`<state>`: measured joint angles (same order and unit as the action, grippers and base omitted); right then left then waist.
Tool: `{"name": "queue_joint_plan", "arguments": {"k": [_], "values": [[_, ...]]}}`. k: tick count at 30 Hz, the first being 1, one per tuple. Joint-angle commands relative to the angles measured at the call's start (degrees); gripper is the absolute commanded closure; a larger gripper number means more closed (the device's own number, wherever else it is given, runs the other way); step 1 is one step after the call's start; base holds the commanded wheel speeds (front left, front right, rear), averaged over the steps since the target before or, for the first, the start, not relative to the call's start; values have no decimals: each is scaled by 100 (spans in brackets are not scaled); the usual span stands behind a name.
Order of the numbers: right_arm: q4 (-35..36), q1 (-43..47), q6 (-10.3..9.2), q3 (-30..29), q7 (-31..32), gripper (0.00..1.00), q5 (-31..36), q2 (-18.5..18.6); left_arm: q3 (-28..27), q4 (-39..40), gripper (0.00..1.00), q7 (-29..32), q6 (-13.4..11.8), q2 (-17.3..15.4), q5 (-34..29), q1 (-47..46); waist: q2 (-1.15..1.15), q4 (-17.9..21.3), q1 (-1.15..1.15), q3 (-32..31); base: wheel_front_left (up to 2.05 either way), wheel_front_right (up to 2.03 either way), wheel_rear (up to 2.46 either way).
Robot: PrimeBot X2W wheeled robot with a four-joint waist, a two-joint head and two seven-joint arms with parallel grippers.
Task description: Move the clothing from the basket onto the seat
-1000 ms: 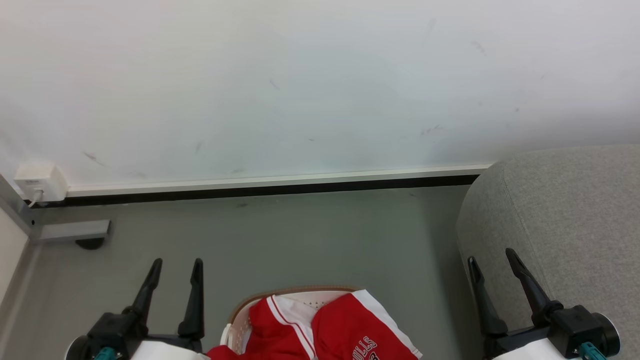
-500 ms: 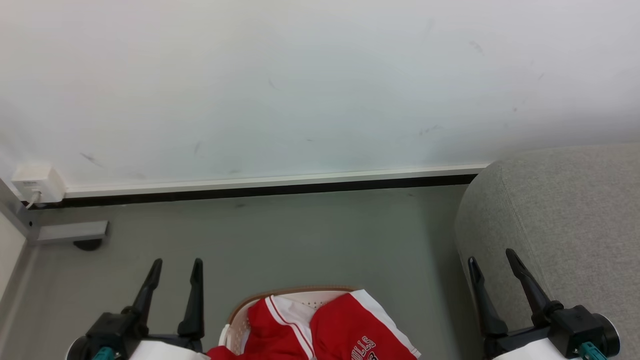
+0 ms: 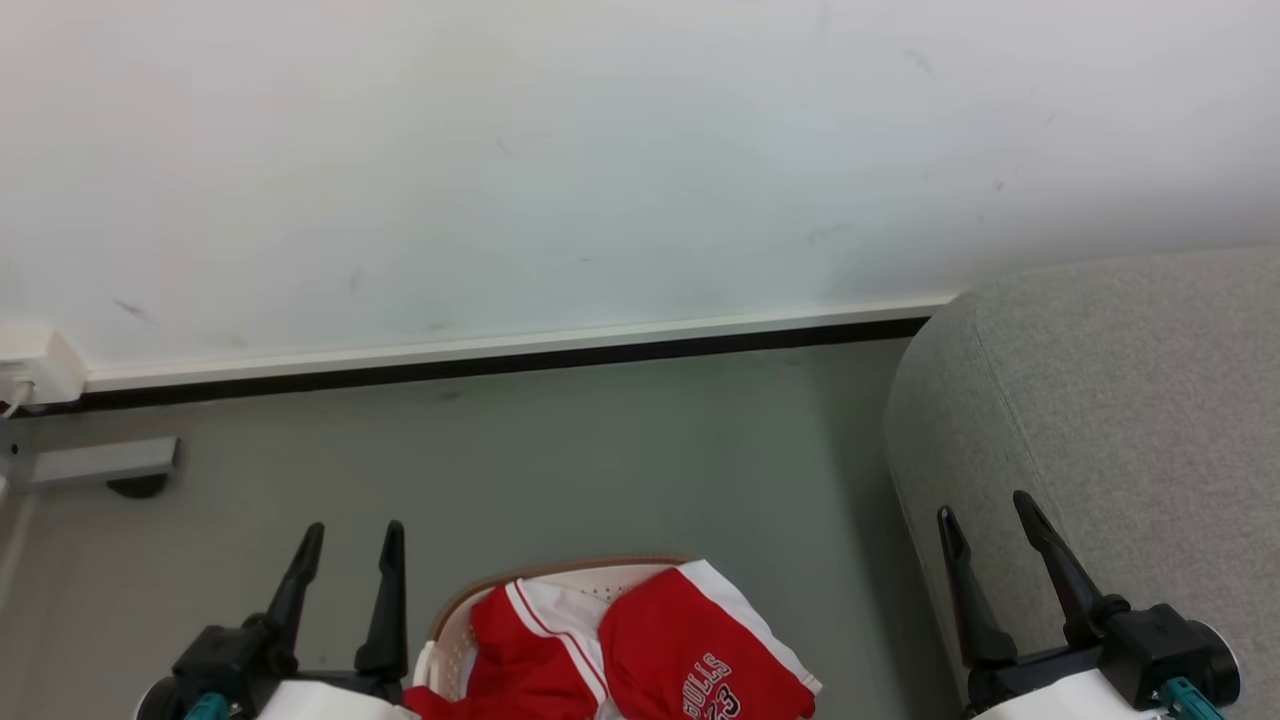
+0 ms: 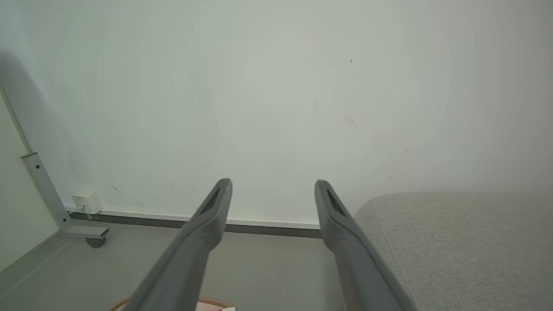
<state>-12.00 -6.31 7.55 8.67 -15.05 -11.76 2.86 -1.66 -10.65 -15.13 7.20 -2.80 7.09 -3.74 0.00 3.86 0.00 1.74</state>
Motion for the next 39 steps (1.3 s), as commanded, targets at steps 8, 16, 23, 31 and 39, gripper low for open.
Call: {"name": "queue_joint_plan", "arguments": {"k": [8,16,23,31,39], "values": [[55,-224,-12,28,-19,0,-76,6,-71,-198,0,-4,-2,-17,-180,-192,0,309,0,416,0,0,0],[147,-440,-12,-30,-10,0,-120,7,-23,-599,0,-5,14,-137,-388,-395,0,764,0,889,0,0,0],[245,-589,-12,46,-9,0,-258,5,104,-1267,0,-4,26,-400,-507,-679,0,1103,0,1296,0,0,0],[372,-860,-12,63,-9,0,-444,5,541,-2699,0,-5,27,-957,-742,-1304,0,1473,0,1875,0,0,0],[645,-1147,-12,74,-8,0,-753,5,1448,-4352,0,107,23,-1282,-651,-2072,0,1789,0,2440,0,0,0]]}}
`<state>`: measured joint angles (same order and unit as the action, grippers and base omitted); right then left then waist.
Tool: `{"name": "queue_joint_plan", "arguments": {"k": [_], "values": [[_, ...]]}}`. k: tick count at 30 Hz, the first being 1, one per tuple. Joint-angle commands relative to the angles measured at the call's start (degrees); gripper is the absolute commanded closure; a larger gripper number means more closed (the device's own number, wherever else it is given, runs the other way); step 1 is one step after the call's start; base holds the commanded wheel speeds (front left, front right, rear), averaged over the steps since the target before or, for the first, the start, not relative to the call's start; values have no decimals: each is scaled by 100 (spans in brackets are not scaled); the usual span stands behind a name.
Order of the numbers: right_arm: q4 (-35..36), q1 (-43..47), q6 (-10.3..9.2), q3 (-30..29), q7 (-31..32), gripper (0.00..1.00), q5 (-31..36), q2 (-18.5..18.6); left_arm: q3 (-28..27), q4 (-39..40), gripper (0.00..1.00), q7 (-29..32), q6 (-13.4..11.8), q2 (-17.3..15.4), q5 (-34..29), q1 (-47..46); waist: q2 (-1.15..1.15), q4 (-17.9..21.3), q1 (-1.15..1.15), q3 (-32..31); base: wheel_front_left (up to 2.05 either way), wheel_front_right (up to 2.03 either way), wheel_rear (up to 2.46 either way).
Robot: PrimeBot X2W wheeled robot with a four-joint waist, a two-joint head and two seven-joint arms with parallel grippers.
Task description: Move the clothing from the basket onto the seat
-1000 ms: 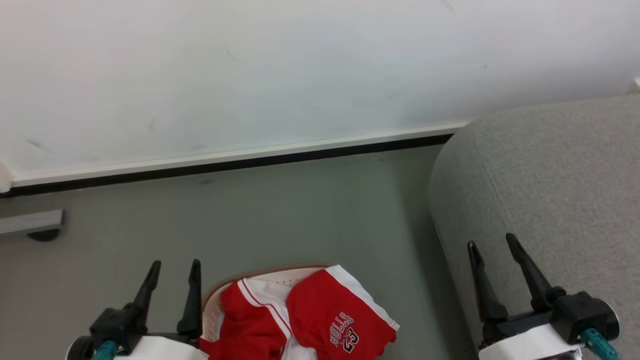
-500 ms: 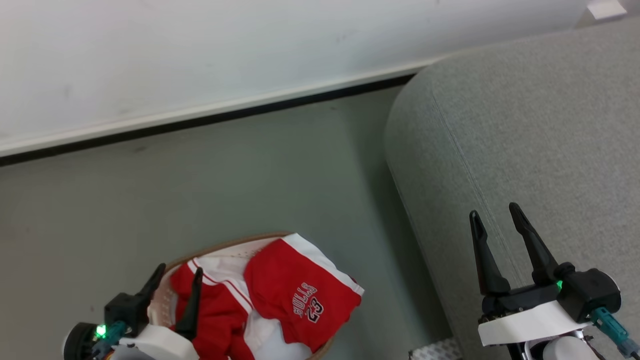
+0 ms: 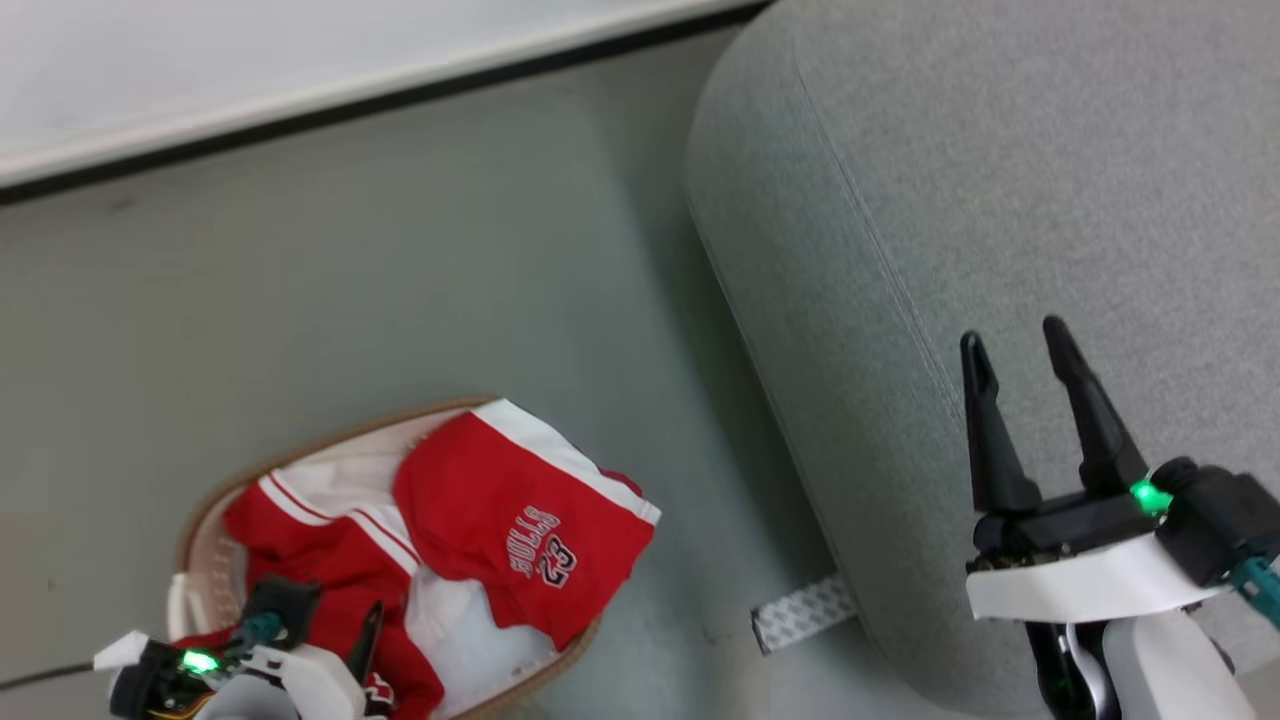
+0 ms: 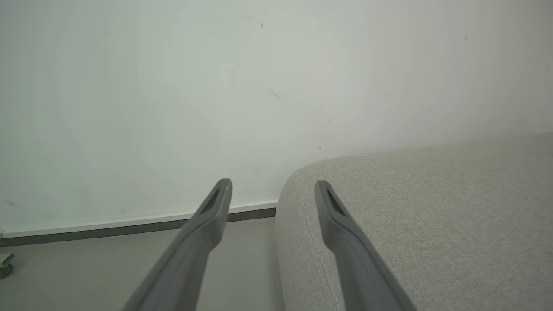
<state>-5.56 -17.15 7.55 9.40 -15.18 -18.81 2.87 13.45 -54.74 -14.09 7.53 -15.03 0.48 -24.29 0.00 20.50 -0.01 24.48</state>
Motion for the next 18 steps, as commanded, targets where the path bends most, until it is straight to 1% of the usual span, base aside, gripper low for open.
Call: {"name": "queue_joint_plan", "arguments": {"k": [1,9,13,15,18], "values": [[45,-99,-12,4,5,0,-73,4,50,-102,0,34,-10,-106,25,-118,0,160,1,254,0,0,0],[354,-378,-12,60,5,0,-447,3,894,-1092,0,250,-10,-405,236,-791,0,424,1,935,0,0,0],[469,-434,-12,140,4,0,-572,3,1379,-1383,0,471,-9,-513,307,-1033,0,536,1,1186,0,0,0],[505,-465,-12,176,4,0,-637,4,1504,-1502,0,602,-9,-595,400,-1154,0,591,1,1302,0,0,0],[552,-499,-12,234,5,0,-744,4,1687,-1629,0,846,-9,-609,559,-1256,0,674,1,1451,0,0,0]]}}
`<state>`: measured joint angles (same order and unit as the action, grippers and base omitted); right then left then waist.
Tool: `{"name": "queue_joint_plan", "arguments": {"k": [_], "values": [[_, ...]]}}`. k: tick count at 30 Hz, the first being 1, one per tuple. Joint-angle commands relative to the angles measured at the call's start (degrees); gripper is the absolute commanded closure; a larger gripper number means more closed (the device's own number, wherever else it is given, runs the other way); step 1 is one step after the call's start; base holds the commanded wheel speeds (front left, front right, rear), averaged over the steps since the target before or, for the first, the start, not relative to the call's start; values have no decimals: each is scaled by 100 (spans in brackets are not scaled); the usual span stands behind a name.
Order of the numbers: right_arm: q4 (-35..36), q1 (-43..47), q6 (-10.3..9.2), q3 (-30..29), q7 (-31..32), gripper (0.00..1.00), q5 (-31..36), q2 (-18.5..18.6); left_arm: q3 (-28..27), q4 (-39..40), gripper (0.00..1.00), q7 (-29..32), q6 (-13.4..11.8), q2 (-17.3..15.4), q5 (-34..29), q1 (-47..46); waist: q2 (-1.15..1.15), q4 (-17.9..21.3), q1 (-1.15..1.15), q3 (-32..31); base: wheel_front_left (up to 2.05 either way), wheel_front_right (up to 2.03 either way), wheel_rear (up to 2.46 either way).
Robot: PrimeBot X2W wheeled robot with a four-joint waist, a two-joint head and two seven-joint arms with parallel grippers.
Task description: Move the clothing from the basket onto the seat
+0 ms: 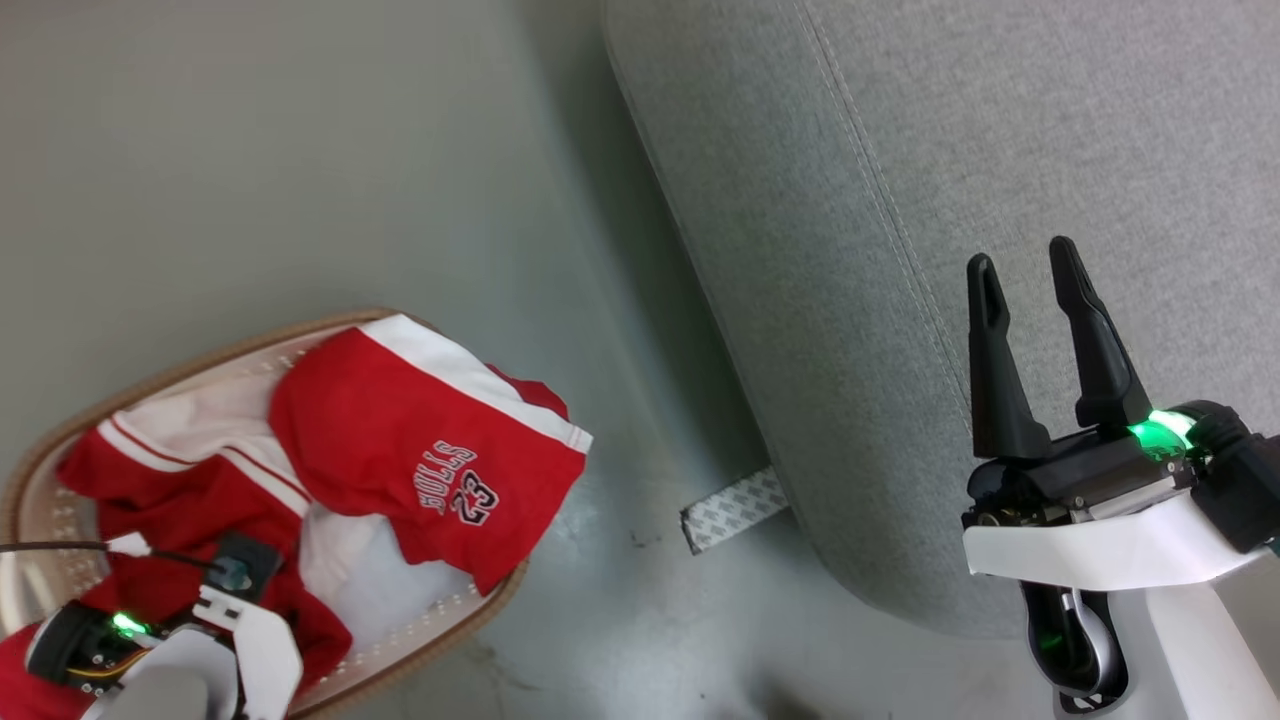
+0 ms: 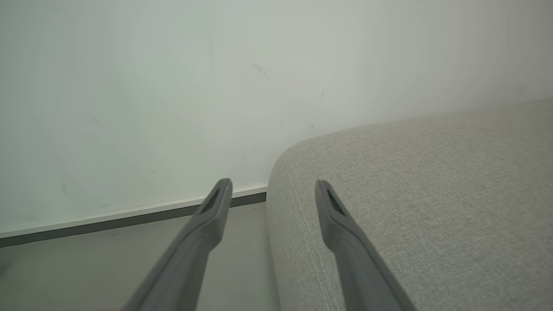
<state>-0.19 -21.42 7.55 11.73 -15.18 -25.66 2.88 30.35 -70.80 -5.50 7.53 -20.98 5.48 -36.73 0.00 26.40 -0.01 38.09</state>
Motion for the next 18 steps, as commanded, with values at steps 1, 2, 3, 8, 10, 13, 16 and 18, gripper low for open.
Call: {"name": "queue_joint_plan", "arguments": {"k": [1,2,3,8,10,13,16,18], "values": [[28,-70,-12,20,5,0,-86,2,70,-40,0,62,-9,-24,121,-49,0,113,1,134,0,0,0],[36,-80,-12,38,4,0,-114,2,146,-59,0,158,-9,-57,154,-87,0,141,1,179,0,0,0],[42,-87,-12,57,4,0,-133,2,217,-81,0,251,-11,-100,187,-118,0,168,1,217,0,0,0],[50,-117,-12,150,5,0,-265,2,441,-152,0,511,-10,-272,352,-266,0,273,1,336,0,0,0],[49,-122,-12,178,5,0,-288,2,485,-184,42,616,-10,-308,378,-297,0,301,1,357,0,0,0],[33,-135,-12,205,5,0,-317,2,565,-204,100,687,-10,-295,434,-307,0,332,1,372,0,0,0],[10,-138,-12,189,4,0,-289,2,630,-212,100,691,-9,-263,490,-334,0,327,1,358,0,0,0],[-18,-130,-12,175,4,0,-259,2,649,-216,100,677,-9,-240,518,-333,0,312,1,325,0,0,0]]}}
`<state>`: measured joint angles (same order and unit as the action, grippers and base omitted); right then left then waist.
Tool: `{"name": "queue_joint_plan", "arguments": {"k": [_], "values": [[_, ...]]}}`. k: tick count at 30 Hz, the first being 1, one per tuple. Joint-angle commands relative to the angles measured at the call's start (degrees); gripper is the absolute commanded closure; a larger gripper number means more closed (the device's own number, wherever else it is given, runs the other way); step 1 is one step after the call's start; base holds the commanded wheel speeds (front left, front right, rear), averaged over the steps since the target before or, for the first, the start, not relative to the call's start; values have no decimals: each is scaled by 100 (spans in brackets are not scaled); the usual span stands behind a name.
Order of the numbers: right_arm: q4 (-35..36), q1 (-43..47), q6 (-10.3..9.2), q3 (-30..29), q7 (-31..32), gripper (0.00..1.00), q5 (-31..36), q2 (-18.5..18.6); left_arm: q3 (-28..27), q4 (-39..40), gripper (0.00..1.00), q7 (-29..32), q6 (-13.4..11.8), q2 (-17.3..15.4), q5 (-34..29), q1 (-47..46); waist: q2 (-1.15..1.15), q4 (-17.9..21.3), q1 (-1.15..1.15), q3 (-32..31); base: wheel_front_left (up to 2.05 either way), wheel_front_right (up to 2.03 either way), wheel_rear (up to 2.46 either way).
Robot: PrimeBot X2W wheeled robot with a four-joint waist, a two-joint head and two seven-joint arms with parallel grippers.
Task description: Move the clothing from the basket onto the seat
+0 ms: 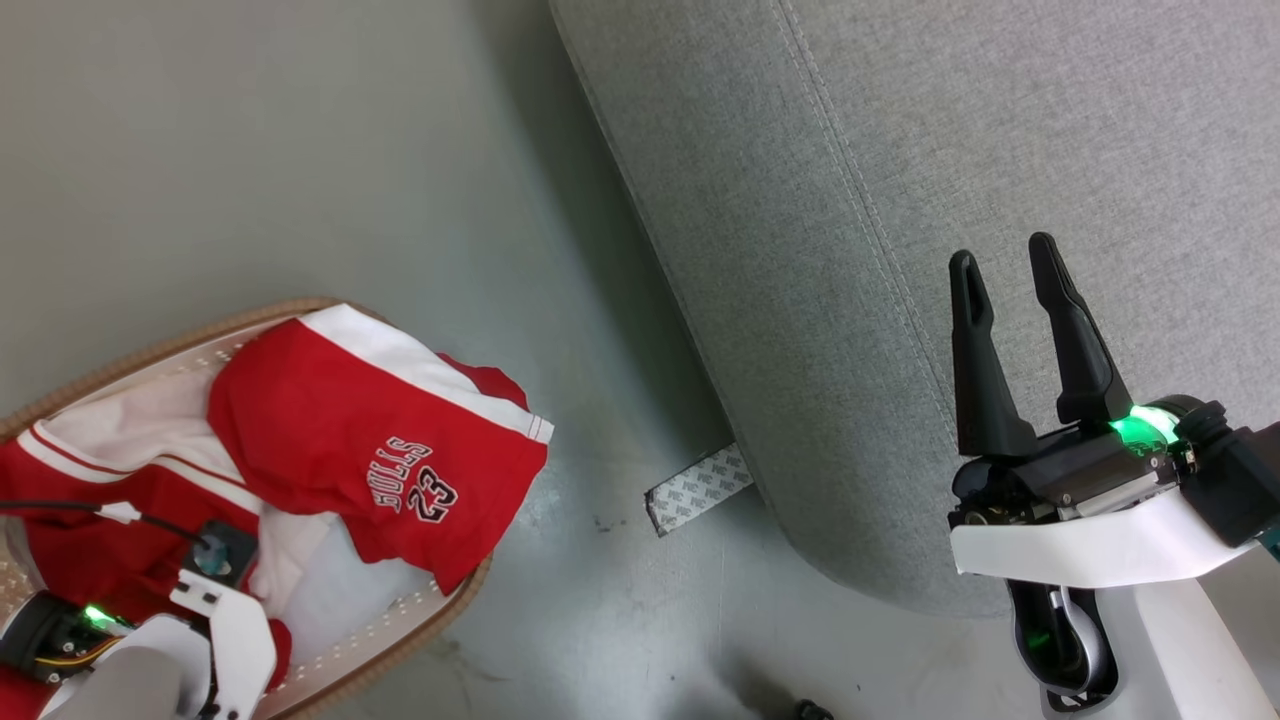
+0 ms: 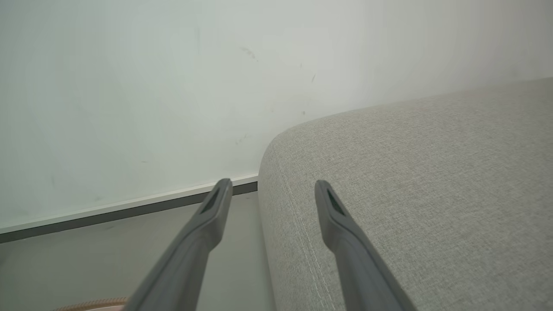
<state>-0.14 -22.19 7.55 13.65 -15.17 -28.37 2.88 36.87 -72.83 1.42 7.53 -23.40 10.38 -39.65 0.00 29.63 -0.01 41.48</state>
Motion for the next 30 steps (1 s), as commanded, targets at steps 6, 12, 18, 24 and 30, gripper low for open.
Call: {"name": "queue_joint_plan", "arguments": {"k": [6,12,18,24,30], "values": [[-69,-15,-12,-42,4,0,89,2,43,-26,100,-145,-10,84,177,48,0,-123,1,-274,0,0,0],[-182,69,-12,-127,3,0,359,3,-30,-39,100,-435,-111,388,358,138,0,-464,1,-882,0,0,0],[-316,162,-12,-225,4,0,667,6,-50,-12,100,-808,-138,755,476,139,0,-943,1,-1451,0,0,0],[-476,298,-12,-270,3,0,857,7,-105,23,100,-1252,-120,1062,652,270,0,-1359,1,-2000,0,0,0],[-626,579,-12,-289,4,0,1039,7,-272,161,100,-1612,-67,1388,954,596,0,-1916,1,-2827,0,0,0]]}}
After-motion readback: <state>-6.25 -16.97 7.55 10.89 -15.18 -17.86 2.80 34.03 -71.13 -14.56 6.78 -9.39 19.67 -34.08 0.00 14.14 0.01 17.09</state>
